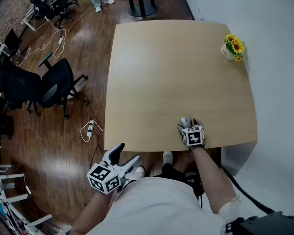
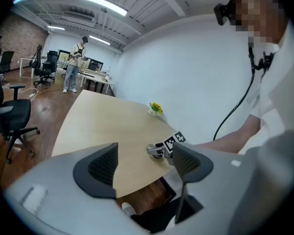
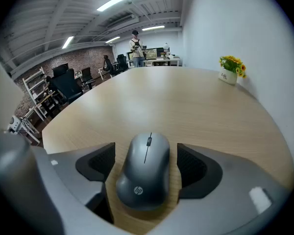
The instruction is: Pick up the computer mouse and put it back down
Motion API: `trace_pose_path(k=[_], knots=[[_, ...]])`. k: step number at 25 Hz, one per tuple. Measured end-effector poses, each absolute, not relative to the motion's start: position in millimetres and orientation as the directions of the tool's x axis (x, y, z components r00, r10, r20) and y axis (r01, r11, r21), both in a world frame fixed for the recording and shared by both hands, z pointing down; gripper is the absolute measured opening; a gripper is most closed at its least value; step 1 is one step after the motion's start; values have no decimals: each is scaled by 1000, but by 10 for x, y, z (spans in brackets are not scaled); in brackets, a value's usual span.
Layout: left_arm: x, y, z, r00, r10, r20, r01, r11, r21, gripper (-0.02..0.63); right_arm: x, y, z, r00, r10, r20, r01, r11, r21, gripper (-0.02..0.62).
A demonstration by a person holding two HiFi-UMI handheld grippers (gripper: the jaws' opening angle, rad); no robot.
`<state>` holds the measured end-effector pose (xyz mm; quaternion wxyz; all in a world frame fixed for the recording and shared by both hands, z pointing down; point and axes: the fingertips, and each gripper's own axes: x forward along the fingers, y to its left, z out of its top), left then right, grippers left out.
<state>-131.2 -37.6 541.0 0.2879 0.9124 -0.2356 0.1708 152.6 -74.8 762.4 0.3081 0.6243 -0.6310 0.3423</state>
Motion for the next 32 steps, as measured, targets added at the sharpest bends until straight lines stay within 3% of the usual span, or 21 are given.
trace_pose_path(k=[5, 8, 17, 32], knots=[[-1313, -470, 5481, 817, -363, 449, -557, -699, 448, 322, 1634, -759, 7713, 19, -599, 800, -999, -51, -15, 362], [-1322, -506, 5473, 813, -377, 444, -566, -692, 448, 322, 1611, -763, 7711, 26, -603, 797, -999, -53, -7, 299], [-1428, -432, 5467, 822, -375, 429, -552, -712, 434, 321, 1613, -689, 7578, 12, -591, 806, -998, -52, -23, 296], [-1737, 91, 5609, 861, -299, 411, -471, -772, 426, 322, 747, 125, 6042, -118, -734, 669, -993, 73, -94, 296]])
